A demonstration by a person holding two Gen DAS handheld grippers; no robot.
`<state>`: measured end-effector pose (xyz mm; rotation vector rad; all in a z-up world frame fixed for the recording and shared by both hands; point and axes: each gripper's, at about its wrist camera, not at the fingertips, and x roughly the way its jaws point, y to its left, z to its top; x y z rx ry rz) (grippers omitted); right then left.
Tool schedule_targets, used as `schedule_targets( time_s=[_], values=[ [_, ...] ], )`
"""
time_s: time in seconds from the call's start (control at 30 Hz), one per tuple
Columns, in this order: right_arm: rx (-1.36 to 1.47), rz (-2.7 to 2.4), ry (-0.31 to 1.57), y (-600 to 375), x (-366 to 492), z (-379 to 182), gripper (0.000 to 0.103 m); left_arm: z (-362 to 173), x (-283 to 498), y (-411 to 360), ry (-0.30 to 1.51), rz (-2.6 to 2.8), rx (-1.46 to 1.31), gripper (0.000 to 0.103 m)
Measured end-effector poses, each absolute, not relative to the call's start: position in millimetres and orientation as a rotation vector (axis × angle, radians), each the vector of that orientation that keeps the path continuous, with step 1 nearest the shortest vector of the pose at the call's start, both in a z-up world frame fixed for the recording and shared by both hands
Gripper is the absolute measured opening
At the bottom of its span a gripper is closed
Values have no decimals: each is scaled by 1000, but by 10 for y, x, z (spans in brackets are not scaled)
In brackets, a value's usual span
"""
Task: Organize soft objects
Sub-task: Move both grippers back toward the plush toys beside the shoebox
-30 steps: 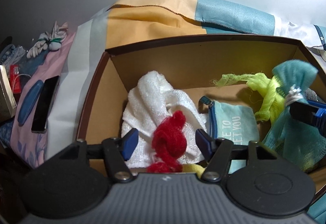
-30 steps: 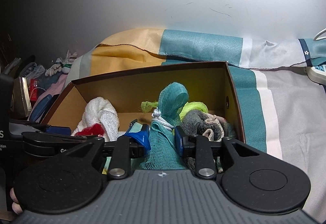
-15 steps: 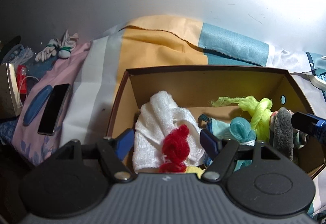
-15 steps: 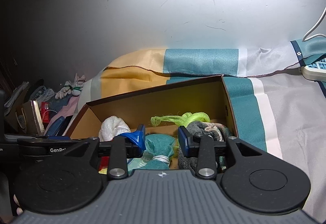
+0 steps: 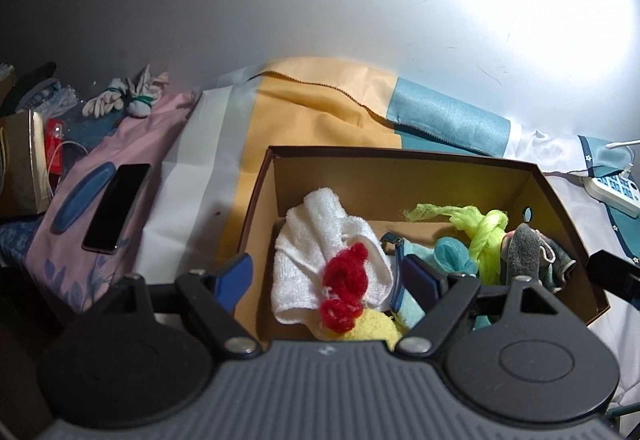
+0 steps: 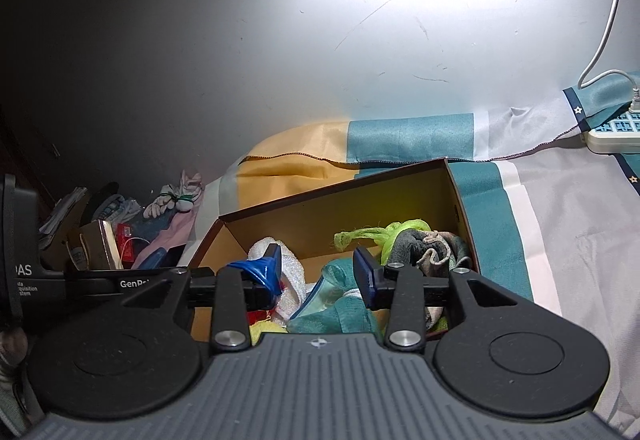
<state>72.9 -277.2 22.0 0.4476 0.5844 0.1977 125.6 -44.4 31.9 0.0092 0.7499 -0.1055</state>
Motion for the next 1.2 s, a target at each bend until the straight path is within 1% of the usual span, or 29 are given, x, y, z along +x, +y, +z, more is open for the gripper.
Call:
schedule_targets(
  time_s=[0.2, 0.5, 1.2],
  values=[
    [453, 200, 566, -2785, 507, 264, 25, 326, 995, -335, 726, -141, -21, 84],
    [448, 196, 570, -2783, 274, 232, 27, 285, 736, -289, 767, -105, -5, 84],
    [469, 281, 587, -2801, -237, 182, 36, 237, 174, -563, 806, -73, 90, 84]
  ],
)
